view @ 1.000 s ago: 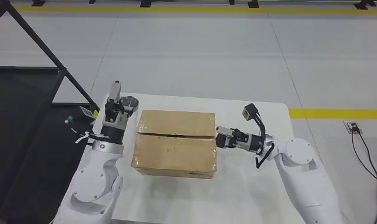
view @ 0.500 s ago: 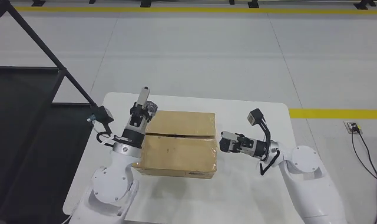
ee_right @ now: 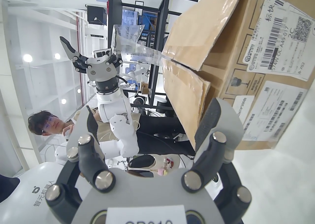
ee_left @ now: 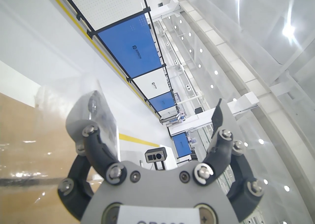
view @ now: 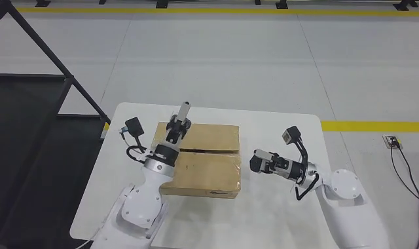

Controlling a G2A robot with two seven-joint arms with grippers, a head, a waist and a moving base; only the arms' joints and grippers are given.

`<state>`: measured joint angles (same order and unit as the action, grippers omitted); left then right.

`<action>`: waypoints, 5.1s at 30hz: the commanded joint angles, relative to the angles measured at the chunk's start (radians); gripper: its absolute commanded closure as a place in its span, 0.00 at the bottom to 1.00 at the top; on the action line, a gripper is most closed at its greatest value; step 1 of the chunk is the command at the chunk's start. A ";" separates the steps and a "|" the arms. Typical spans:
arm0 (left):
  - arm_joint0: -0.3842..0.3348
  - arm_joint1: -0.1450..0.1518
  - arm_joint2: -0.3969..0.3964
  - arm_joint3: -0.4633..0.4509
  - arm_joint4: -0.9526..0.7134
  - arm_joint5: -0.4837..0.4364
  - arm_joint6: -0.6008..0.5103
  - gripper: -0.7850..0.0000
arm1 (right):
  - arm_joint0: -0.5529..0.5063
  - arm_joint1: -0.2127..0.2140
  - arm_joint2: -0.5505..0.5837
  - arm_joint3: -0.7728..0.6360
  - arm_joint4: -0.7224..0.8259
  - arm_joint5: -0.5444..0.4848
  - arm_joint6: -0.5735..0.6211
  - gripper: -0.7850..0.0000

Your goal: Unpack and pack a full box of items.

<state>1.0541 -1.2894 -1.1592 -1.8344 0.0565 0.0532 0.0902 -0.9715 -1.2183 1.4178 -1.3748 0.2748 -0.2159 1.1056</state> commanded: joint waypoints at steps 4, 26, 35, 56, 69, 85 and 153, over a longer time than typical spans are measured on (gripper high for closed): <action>-0.014 -0.009 0.024 0.023 0.020 0.006 -0.001 0.00 | -0.005 0.006 0.004 0.010 0.013 -0.012 0.002 0.00; -0.096 -0.063 0.162 0.162 0.092 0.021 -0.001 0.00 | -0.013 0.030 0.016 0.088 0.079 -0.076 0.026 0.00; -0.107 -0.084 0.193 0.186 0.119 0.024 0.003 0.00 | -0.021 0.041 0.032 0.093 0.104 -0.095 0.035 0.00; -0.131 -0.126 0.237 0.240 0.170 0.023 -0.016 0.00 | -0.083 0.067 0.078 0.075 0.158 -0.150 0.019 0.00; -0.168 -0.159 0.265 0.303 0.176 0.028 -0.017 0.00 | -0.238 0.093 0.215 0.011 0.243 -0.262 -0.002 0.00; -0.175 -0.198 0.311 0.367 0.214 0.028 -0.011 0.00 | -0.283 0.109 0.256 0.019 0.294 -0.282 0.011 0.00; 0.417 -0.082 -0.760 -0.114 -0.301 -0.184 -0.266 0.00 | 0.512 -0.108 -0.612 0.385 0.074 0.071 -0.165 0.00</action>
<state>1.4661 -1.3720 -1.9147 -1.9477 -0.2378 -0.1261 -0.1751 -0.4716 -1.3172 0.8215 -1.0023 0.3443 -0.1492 0.9387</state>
